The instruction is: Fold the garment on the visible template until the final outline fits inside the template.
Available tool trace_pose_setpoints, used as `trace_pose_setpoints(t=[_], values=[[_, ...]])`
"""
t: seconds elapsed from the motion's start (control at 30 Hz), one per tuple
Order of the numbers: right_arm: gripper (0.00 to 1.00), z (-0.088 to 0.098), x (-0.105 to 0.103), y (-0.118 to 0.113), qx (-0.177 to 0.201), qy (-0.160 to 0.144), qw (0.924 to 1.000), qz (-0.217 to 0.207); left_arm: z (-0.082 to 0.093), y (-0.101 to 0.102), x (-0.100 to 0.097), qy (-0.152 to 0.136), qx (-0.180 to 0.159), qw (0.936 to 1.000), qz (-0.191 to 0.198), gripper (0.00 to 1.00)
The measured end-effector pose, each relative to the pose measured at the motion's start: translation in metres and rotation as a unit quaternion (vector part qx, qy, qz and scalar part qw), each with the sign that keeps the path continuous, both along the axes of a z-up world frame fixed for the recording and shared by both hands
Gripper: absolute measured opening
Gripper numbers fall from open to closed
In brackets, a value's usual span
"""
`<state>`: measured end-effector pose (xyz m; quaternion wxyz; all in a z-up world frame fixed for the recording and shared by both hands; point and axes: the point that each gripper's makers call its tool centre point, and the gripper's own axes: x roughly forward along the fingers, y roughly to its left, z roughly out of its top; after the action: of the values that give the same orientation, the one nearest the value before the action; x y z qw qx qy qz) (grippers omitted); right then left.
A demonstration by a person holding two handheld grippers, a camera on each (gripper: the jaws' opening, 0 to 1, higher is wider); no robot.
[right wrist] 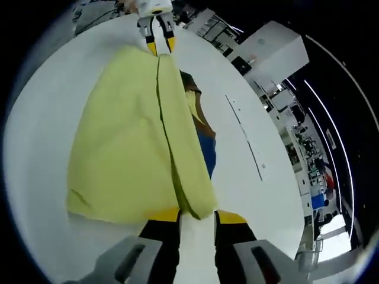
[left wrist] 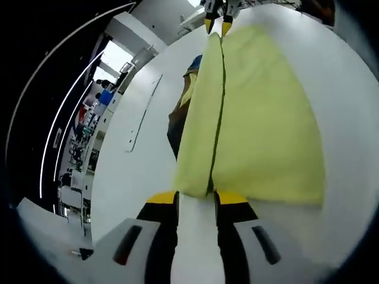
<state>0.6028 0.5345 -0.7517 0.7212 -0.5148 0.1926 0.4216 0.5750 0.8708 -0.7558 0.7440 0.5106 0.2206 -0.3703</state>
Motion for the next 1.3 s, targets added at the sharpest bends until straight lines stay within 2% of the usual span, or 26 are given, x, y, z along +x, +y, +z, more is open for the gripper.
trace_pose_setpoints(t=[0.1,0.23,0.27,0.4,0.47,0.57,0.7,0.9,0.97,1.03,1.07,1.1,1.13,1.17,1.3], values=[[0.14,0.000,0.000,0.002,-0.005,-0.002,1.0000,0.005,0.002,-0.001,0.002,-0.012,0.007,0.9999,-0.004,0.17],[0.05,0.001,0.002,0.003,-0.005,-0.008,0.9999,0.006,0.000,-0.004,0.000,-0.008,0.008,0.9999,-0.008,0.00],[0.02,0.002,0.002,0.003,-0.003,-0.009,0.9999,0.004,0.001,-0.004,0.000,-0.008,0.007,0.9999,-0.005,0.00],[0.00,0.011,0.006,0.005,0.017,-0.010,0.9998,-0.006,0.007,-0.005,0.003,-0.001,-0.021,0.9996,0.017,0.00],[0.00,0.019,0.010,0.008,0.036,-0.015,0.9991,-0.015,0.015,-0.004,0.008,0.001,-0.055,0.9975,0.045,0.00],[0.00,0.030,0.018,0.012,0.078,-0.008,0.9960,-0.042,0.027,-0.002,0.019,0.002,-0.099,0.9917,0.082,0.00],[0.00,0.035,0.036,0.012,0.098,-0.007,0.9926,-0.072,0.038,0.001,0.037,0.009,-0.152,0.9792,0.133,0.00],[0.00,0.028,0.063,0.009,0.132,0.012,0.9826,-0.130,0.029,0.006,0.064,0.043,-0.175,0.9656,0.188,0.00],[0.00,0.023,0.068,0.009,0.149,0.031,0.9764,-0.153,0.026,0.005,0.070,0.056,-0.192,0.9575,0.208,0.00],[0.00,0.020,0.071,0.009,0.151,0.036,0.9752,-0.158,0.024,0.005,0.077,0.058,-0.195,0.9552,0.215,0.00],[0.00,0.019,0.071,0.010,0.149,0.037,0.9753,-0.158,0.022,0.005,0.077,0.065,-0.203,0.9506,0.225,0.00],[0.00,0.017,0.071,0.010,0.150,0.039,0.9746,-0.161,0.020,0.005,0.077,0.078,-0.219,0.9425,0.240,0.00],[0.00,0.016,0.071,0.010,0.150,0.040,0.9747,-0.161,0.020,0.007,0.079,0.076,-0.217,0.9414,0.246,0.00],[0.00,0.014,0.071,0.010,0.149,0.043,0.9744,-0.163,0.019,0.007,0.079,0.075,-0.213,0.9441,0.240,0.00],[0.00,0.012,0.069,0.009,0.149,0.049,0.9734,-0.167,0.016,0.006,0.074,0.078,-0.204,0.9469,0.236,0.00]])
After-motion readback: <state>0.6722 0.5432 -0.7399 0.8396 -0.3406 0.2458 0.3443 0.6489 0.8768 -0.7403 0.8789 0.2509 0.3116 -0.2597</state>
